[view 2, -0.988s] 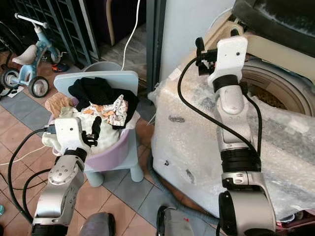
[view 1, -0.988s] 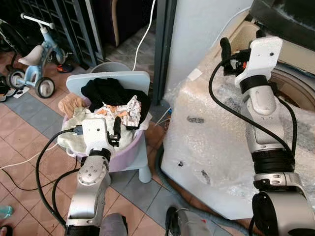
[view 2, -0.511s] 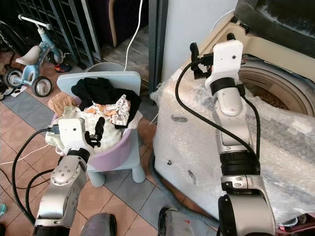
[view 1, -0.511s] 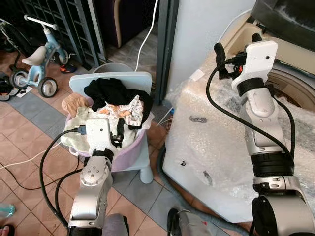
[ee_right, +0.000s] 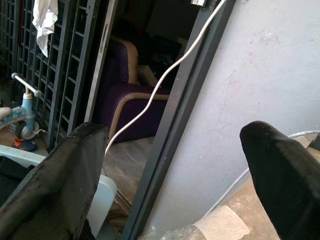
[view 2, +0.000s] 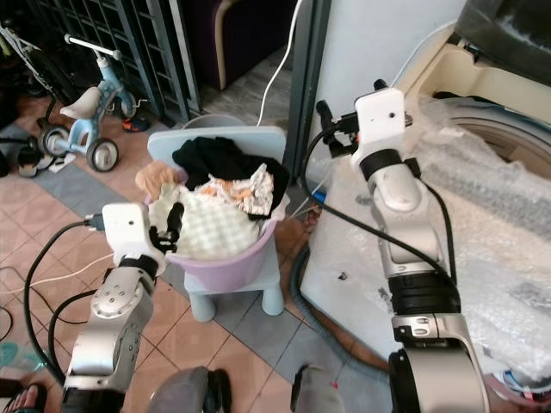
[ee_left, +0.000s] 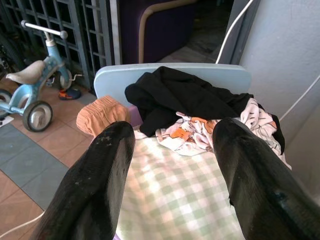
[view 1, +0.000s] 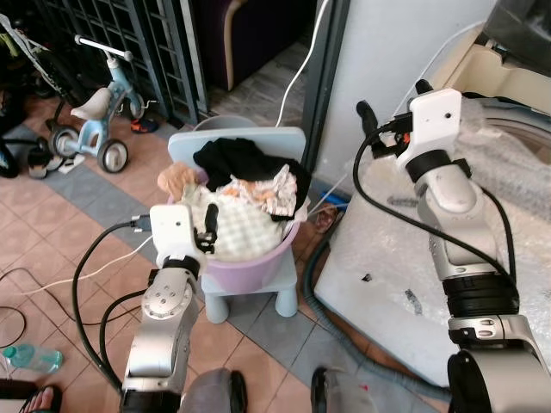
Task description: Clothes washing
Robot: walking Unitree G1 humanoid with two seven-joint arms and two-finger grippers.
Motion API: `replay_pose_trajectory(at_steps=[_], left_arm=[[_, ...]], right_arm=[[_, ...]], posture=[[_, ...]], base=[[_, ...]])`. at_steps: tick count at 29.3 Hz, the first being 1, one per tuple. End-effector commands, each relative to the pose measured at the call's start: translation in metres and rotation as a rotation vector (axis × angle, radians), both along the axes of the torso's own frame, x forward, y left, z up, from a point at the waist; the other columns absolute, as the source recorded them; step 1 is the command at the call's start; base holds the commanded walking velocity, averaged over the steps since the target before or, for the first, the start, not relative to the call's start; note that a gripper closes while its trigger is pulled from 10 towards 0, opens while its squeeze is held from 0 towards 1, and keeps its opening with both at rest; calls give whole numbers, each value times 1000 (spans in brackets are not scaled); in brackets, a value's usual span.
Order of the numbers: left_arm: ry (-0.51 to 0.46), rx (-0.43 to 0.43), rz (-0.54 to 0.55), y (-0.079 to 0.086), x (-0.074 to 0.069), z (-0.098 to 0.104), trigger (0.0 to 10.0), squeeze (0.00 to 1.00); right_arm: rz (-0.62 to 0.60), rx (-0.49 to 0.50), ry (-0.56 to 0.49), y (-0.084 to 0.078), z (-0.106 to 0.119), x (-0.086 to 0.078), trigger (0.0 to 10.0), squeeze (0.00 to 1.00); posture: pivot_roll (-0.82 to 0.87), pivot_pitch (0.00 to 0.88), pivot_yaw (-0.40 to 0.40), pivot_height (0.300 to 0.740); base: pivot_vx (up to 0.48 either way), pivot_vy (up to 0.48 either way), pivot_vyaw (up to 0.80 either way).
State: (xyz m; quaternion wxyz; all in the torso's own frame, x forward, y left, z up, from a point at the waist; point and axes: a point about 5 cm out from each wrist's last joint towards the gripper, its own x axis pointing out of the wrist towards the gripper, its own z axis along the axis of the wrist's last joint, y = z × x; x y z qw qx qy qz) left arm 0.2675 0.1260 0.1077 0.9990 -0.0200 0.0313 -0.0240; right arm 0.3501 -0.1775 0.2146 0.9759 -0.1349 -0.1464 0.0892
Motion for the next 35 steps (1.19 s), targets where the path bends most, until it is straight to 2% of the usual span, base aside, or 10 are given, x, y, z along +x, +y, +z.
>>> replay_pose_trajectory(at_steps=[1, 4, 5, 8, 12, 15, 21, 26, 29, 35], left_arm=[[0, 22, 16, 6, 0, -2, 10000, 0], [0, 19, 22, 9, 0, -2, 10000, 0], [-8, 23, 35, 12, 0, -3, 10000, 0], [-17, 26, 38, 15, -1, -3, 10000, 0], [-36, 58, 53, 17, -1, -3, 10000, 0], [-41, 95, 76, 21, -2, -1, 10000, 0], [8, 72, 113, 30, -14, -7, 10000, 0], [73, 76, 130, 32, -24, -18, 10000, 0], [104, 77, 97, 29, -29, -27, 10000, 0], [106, 67, 85, 30, -28, -26, 10000, 0]], right_arm=[[53, 3, 41, 8, -5, 0, 10000, 0], [116, 4, 130, 12, -24, -7, 10000, 0], [152, 14, 207, 13, -43, -16, 10000, 0], [179, -3, 248, 15, -58, -26, 10000, 0], [24, 31, 251, 12, -76, -39, 10000, 0], [-156, 156, 300, 0, -90, -46, 10000, 0], [-201, 270, 374, 1, -110, -66, 10000, 0], [-154, 236, 415, 9, -119, -76, 10000, 0], [-197, 319, 411, 4, -119, -78, 10000, 0], [-253, 329, 487, -3, -133, -90, 10000, 0]], posture=[[19, 108, 11, 740], [6, 103, 33, 740], [8, 94, 43, 740], [13, 88, 46, 740], [36, 79, 19, 740], [50, 109, 6, 740], [32, 154, 9, 740], [36, 150, 5, 740], [42, 129, 1, 740], [32, 119, 15, 740]], base=[[0, 0, 0], [0, 0, 0], [0, 0, 0], [0, 0, 0], [0, 0, 0], [0, 0, 0], [0, 0, 0], [0, 0, 0], [0, 0, -787], [0, 0, 0]])
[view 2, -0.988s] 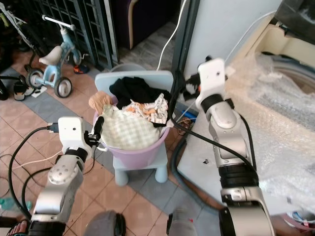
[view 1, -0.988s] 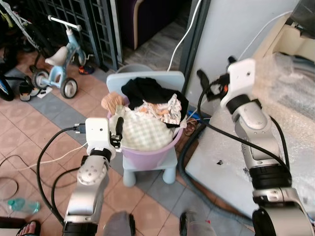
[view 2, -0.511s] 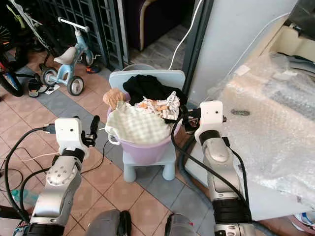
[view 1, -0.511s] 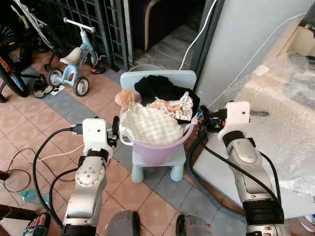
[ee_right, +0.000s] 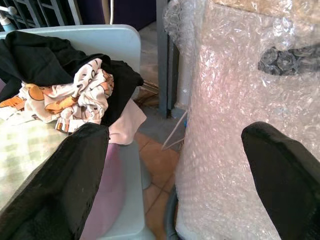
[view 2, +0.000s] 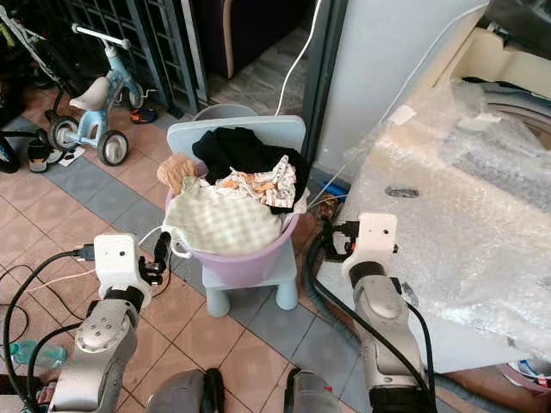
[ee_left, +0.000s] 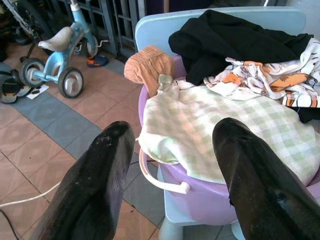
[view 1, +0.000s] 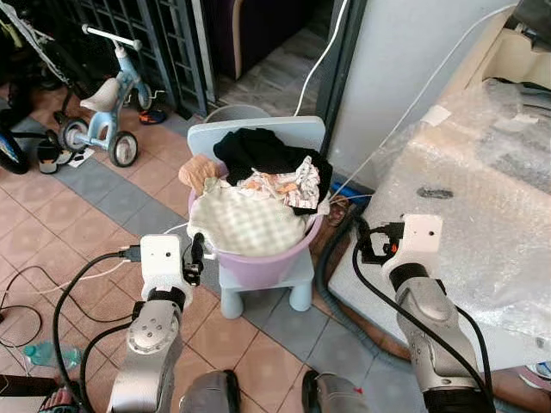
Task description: Clothes washing
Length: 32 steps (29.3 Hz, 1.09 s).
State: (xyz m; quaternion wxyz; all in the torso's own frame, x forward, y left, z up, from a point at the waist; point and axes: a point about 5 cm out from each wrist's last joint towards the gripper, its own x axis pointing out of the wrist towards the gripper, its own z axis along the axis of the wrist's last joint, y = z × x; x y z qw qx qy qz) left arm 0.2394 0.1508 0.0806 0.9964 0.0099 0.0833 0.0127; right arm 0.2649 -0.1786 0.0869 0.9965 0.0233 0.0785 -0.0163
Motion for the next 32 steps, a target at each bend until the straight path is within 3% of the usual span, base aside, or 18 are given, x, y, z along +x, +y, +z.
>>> replay_pose_trajectory(at_steps=[1, 3, 7, 8, 11, 16, 20, 22, 24, 30, 32], left_arm=[[17, -13, 16, 5, 1, 0, 10000, 0], [38, -65, 19, 5, 3, -1, 10000, 0], [9, -26, 21, 6, 10, 3, 10000, 0], [3, -23, 23, 6, 11, 4, 10000, 0], [-7, -13, 25, 5, 12, 6, 10000, 0], [14, 16, 32, 8, 7, 4, 10000, 0], [7, 17, 39, 11, 8, 5, 10000, 0], [-1, 21, 42, 11, 9, 5, 10000, 0], [18, -32, 62, 9, 10, 4, 10000, 0], [-22, -22, 37, 3, 14, 10, 10000, 0], [-25, -38, 44, 2, 14, 10, 10000, 0]], right_arm=[[-17, 26, 47, -1, -7, -6, 10000, 0], [17, 22, 64, 3, -9, -8, 10000, 0], [62, -82, 53, 13, -7, -5, 10000, 0], [88, -13, 5, 18, -1, -3, 10000, 0], [146, 46, -76, 27, 13, -2, 10000, 0], [229, 83, -59, 33, 12, -9, 10000, 0], [230, 21, -66, 32, 10, -9, 10000, 0], [166, -101, -47, 30, 8, -6, 10000, 0], [194, -39, -37, 34, 8, -6, 10000, 0], [208, -25, -30, 33, 9, -5, 10000, 0], [245, 105, -59, 35, 16, -7, 10000, 0]], posture=[[29, 119, 17, 740], [21, 121, 15, 740], [21, 128, 6, 740], [22, 130, 5, 740], [27, 135, 5, 740], [34, 142, 4, 740], [37, 145, 0, 740], [32, 145, -3, 740], [29, 146, -3, 740], [28, 154, -9, 740], [30, 151, -15, 740]], base=[[0, 0, 0], [0, 0, 0], [0, 0, 0], [0, 0, 0], [0, 0, 0], [0, 0, 0], [0, 0, 0], [0, 0, 0], [0, 0, 0], [0, 0, 0], [0, 0, 0]])
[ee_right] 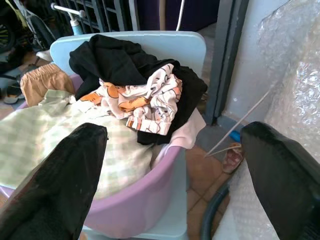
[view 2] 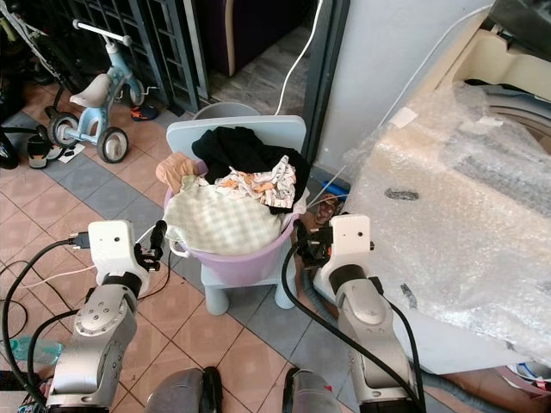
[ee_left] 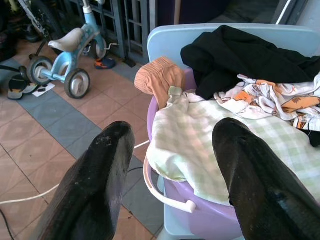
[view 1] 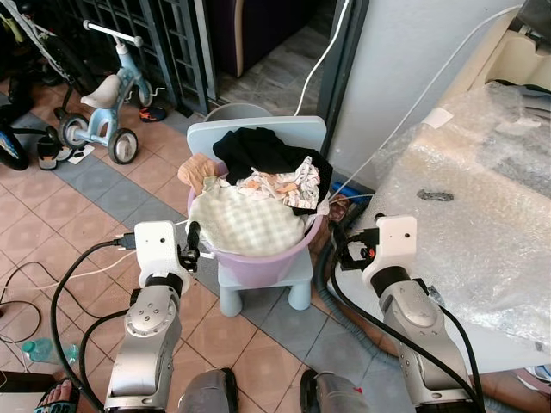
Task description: Clothes washing
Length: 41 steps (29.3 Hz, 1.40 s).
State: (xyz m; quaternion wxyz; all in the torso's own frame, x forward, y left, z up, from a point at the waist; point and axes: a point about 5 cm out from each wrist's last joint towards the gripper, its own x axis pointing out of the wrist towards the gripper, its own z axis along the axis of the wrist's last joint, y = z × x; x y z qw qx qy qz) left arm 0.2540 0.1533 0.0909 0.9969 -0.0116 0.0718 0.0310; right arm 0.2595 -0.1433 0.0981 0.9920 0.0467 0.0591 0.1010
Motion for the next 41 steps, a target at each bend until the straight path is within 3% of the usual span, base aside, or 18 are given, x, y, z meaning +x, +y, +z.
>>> replay_pose_trajectory(at_steps=[1, 4, 10, 17, 22, 28, 31, 41], left_arm=[[9, -9, 14, 0, -1, -1, 10000, 0], [26, -27, 31, 0, -1, -3, 10000, 0], [22, -20, 42, 3, -1, -4, 10000, 0], [-7, -14, 50, 7, -1, 1, 10000, 0], [9, -6, 41, 10, -7, -3, 10000, 0], [31, -13, 26, 6, -7, -7, 10000, 0], [40, -17, 34, 7, -5, -8, 10000, 0], [18, -45, 17, 6, -1, -2, 10000, 0]], right_arm=[[32, 23, -37, 0, 8, -1, 10000, 0], [112, -103, -78, 7, 10, -1, 10000, 0], [102, -70, -64, 8, 9, 1, 10000, 0], [-28, -193, -61, -7, 3, 6, 10000, 0], [-67, -121, -120, 0, 15, 10, 10000, 0], [66, -168, -64, 7, 0, -2, 10000, 0], [116, -145, -63, 12, -2, -3, 10000, 0], [42, -147, -73, 3, 2, 10, 10000, 0]], posture=[[25, 152, -19, 740], [28, 150, -24, 740], [27, 148, -25, 740], [44, 140, -26, 740], [27, 152, -28, 740], [36, 154, -36, 740], [39, 158, -33, 740], [46, 166, -20, 740]], base=[[0, 0, 438], [0, 0, 671], [0, 0, 642], [169, 0, 0], [374, 0, 0], [352, 0, 0], [0, 0, 0], [255, 344, 0]])
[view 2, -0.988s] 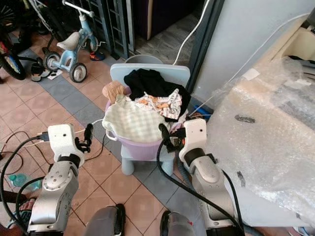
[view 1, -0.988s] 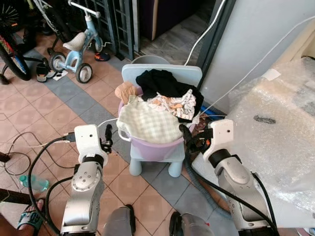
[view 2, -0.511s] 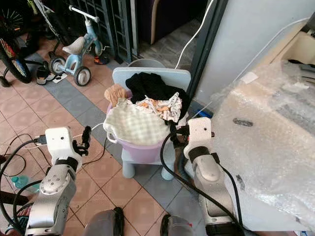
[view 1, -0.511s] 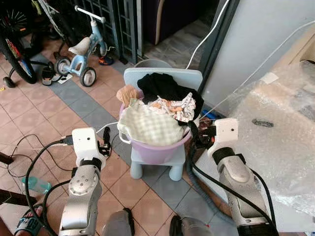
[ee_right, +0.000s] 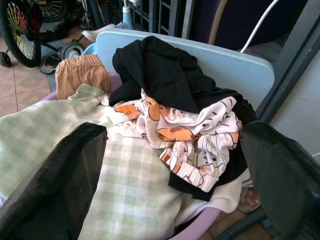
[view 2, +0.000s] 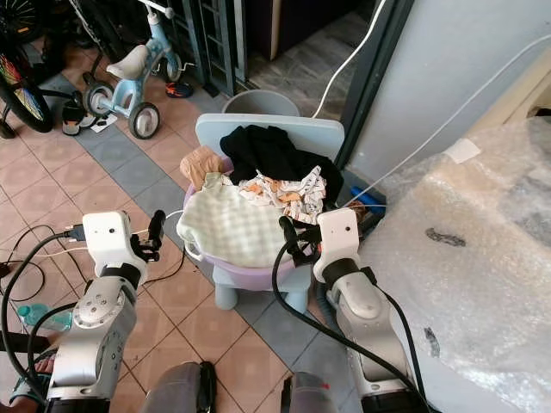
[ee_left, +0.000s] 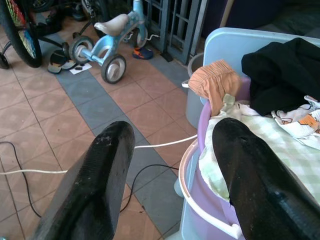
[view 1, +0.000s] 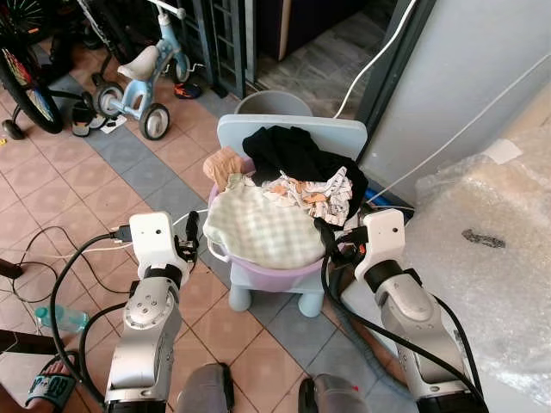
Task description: Clothes washing
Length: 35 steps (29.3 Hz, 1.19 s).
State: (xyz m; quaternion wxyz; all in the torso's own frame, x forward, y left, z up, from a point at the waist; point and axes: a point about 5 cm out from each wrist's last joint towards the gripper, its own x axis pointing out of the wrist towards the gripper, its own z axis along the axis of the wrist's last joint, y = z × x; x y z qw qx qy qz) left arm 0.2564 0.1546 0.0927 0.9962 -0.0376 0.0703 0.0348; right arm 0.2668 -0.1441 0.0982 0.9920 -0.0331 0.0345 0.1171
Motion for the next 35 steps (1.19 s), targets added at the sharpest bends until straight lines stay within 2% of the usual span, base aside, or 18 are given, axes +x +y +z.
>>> replay_pose_trajectory(at_steps=[1, 4, 8, 11, 14, 18, 21, 23, 24, 29, 35], left_arm=[[22, -10, 1, 4, -4, -4, 10000, 0], [42, -39, 0, 4, -3, -5, 10000, 0], [5, 25, -26, 5, -2, -1, 10000, 0], [1, 41, 2, 7, -2, 0, 10000, 0], [-17, 35, -33, 4, -1, 2, 10000, 0], [-7, 31, -34, 4, -3, 0, 10000, 0], [-15, 21, -42, 4, -3, 0, 10000, 0], [-25, 30, -50, 3, -2, 1, 10000, 0], [-25, 31, -49, 3, -2, 1, 10000, 0], [-38, 26, -56, 1, 0, 2, 10000, 0], [-39, 25, -67, -1, -1, 2, 10000, 0]], right_arm=[[4, 5, -11, 4, 3, 3, 10000, 0], [-3, -4, -24, 5, 6, 5, 10000, 0], [-35, -24, -24, 7, 4, 5, 10000, 0], [-129, -126, -44, 3, 2, 5, 10000, 0], [-49, -1, -7, 4, 0, 1, 10000, 0], [-130, -62, -1, -7, -3, 1, 10000, 0], [-148, -137, -14, -10, -4, 3, 10000, 0], [-159, -17, 30, -8, -7, 3, 10000, 0], [-163, -10, 34, -8, -6, 3, 10000, 0], [-110, -96, 16, -2, -5, 5, 10000, 0], [-113, -85, 21, -4, -5, 7, 10000, 0]], posture=[[44, 164, -19, 740], [45, 164, -15, 740], [47, 165, -4, 740], [49, 165, 0, 740], [48, 163, 3, 740], [43, 161, 6, 740], [39, 160, 5, 740], [40, 160, 1, 740], [39, 162, 0, 740], [45, 163, -7, 740], [50, 159, -13, 740]], base=[[285, 386, 0], [285, 386, 0], [285, 386, 0], [101, 0, 0], [0, 0, 0], [0, 0, 0], [0, 0, 0], [0, 0, 0], [0, 0, 0], [162, 0, 0], [467, 0, 0]])
